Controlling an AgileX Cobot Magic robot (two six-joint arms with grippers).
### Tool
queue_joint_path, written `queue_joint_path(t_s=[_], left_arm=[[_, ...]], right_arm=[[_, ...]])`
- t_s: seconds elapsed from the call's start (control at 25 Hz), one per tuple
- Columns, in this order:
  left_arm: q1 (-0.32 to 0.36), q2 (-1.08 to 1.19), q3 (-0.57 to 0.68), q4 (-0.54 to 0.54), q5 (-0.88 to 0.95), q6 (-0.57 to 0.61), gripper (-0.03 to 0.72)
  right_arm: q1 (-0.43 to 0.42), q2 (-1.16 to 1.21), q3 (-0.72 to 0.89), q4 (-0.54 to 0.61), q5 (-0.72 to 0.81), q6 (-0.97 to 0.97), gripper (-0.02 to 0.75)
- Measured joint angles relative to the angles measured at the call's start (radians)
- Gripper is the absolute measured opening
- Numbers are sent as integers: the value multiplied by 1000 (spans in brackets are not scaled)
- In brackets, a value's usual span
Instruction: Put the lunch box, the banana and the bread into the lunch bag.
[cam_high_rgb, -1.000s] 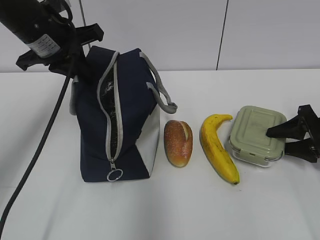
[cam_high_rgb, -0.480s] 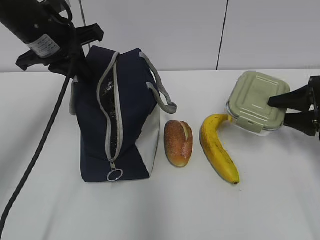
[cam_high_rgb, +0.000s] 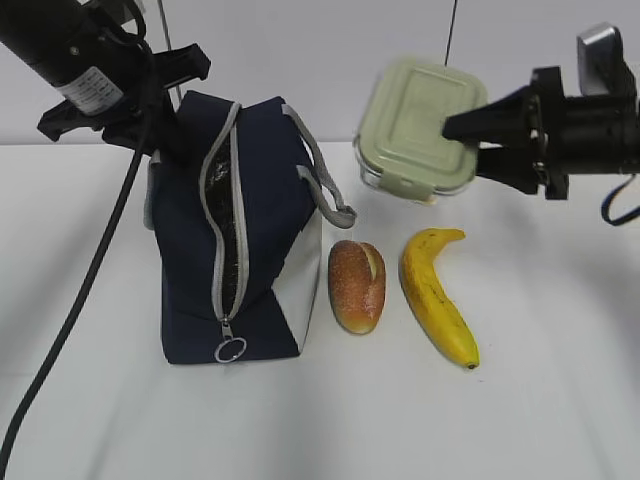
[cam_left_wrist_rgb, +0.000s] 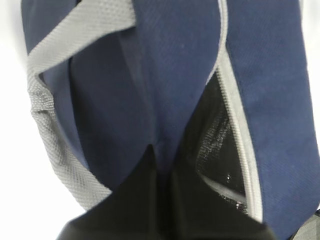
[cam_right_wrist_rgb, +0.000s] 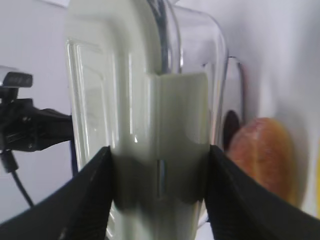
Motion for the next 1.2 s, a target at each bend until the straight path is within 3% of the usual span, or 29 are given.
queue_joint_path(t_s=[0.32,0.6,1.2], left_arm=[[0,0,0,-4,-1,4,1],[0,0,0,-6,-1,4,1],[2,0,0,-27,-1,10,1]], right_arm=[[190,-9,-224,-22,29,96,402],[312,-8,-272,-51,-19,118,401],[367,30,-276,-100,-117,153,402]])
